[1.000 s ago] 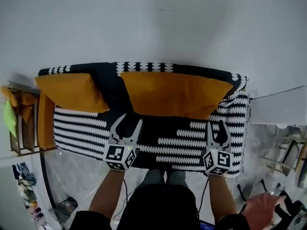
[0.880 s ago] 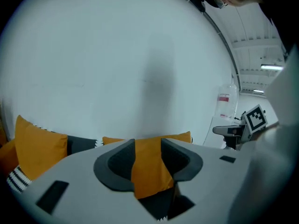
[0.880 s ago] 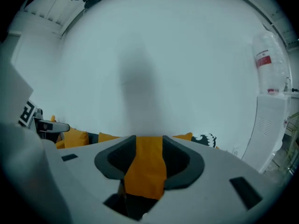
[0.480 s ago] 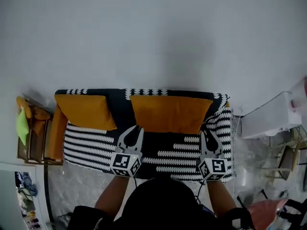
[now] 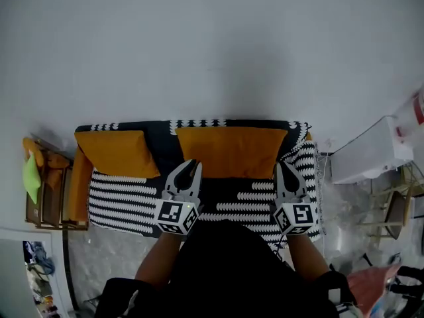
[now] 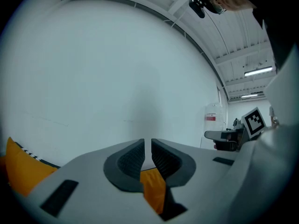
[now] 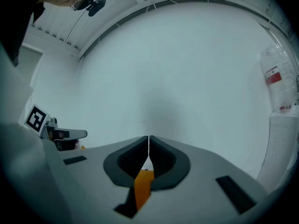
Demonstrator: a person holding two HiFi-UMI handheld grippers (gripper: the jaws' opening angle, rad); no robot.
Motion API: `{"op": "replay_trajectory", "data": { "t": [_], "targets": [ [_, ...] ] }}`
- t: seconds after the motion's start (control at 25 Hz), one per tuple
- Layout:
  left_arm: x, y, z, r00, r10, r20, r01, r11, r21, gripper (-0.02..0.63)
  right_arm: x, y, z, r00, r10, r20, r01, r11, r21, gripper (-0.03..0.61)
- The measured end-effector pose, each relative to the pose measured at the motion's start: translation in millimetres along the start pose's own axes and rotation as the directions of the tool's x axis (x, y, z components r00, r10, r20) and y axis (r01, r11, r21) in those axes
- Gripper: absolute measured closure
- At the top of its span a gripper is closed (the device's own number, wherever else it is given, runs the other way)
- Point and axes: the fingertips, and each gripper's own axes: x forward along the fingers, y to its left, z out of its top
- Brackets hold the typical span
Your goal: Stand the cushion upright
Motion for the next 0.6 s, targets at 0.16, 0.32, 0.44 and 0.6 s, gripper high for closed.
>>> {"op": "replay_trajectory", "data": {
  "t": [0.16, 0.32, 0.44, 0.6],
  "targets": [
    [8.8, 1.9, 6.1, 1.000, -0.007, 0.012, 0.007, 1.000, 0.006, 0.560, 7.9, -5.6, 1.6, 1.000, -0.002, -0.004, 0.002, 0.999, 0.034, 0.549],
    [18.0, 3.0, 8.0, 1.000, -0.008, 0.014, 0.008, 1.000, -0.007, 0.563, 10.5, -14.5, 4.1, 1.000, -0.005, -0.006, 0.005, 0.999, 0.040, 0.549],
    [24.4, -1.0, 6.4, 1.000, -0.013, 0.010, 0.013, 1.000, -0.016, 0.563, 8.7, -24.2, 5.1, 1.000, -0.014, -0.010, 0.015, 0.999, 0.035, 0.549],
    [31.4, -5.0, 0.7, 1.000, -0.015, -0.004, 0.015, 1.000, -0.024, 0.563, 7.7, -34.9, -1.2, 0.999, -0.022, -0.030, 0.023, 0.999, 0.042, 0.549]
  ]
}}
